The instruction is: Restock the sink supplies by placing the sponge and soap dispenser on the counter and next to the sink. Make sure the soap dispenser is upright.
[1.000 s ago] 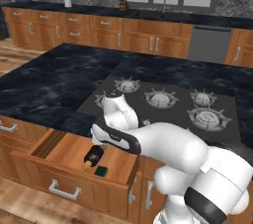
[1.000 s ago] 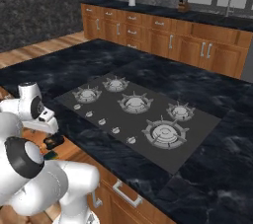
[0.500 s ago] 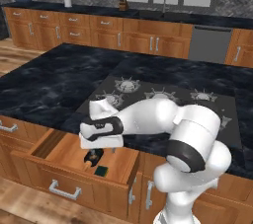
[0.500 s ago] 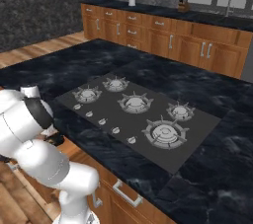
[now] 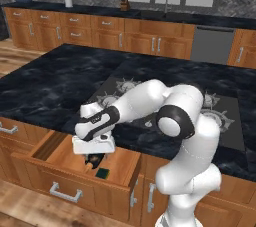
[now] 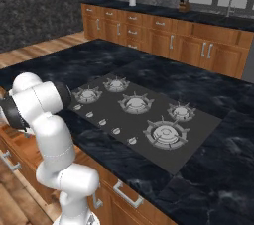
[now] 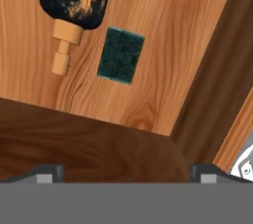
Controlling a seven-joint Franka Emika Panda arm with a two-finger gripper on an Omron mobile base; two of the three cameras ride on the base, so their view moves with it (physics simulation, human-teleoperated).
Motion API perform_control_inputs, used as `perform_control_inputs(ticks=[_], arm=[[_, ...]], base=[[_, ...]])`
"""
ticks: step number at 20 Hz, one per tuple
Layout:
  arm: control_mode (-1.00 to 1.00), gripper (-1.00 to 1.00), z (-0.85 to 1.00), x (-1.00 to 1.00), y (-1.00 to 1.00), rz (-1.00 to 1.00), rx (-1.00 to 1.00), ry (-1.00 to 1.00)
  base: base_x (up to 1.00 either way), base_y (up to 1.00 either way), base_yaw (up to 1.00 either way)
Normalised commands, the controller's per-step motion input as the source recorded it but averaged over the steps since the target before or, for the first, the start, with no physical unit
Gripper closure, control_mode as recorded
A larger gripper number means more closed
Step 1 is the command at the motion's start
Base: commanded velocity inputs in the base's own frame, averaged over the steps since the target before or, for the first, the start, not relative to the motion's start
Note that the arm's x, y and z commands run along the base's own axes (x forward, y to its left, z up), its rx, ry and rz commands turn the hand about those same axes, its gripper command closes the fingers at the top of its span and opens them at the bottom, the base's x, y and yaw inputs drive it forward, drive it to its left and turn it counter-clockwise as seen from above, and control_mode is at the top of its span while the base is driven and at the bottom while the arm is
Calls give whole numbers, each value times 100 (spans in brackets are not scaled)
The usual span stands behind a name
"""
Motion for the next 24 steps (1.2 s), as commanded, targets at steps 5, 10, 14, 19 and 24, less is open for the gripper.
perform_control_inputs(ticks=[5,10,14,19,24], arm=[[-100,-100,-38,0,5,-11,0,0],[-100,-100,-55,0,0,-7,0,-2],[-100,-100,-51,0,0,-5,0,-2],[-100,-100,-46,0,0,-3,1,-5],[-100,-100,-40,-1,0,-2,5,-6]], base=[[0,0,0],[0,0,0],[0,0,0],[0,0,0],[0,0,0]])
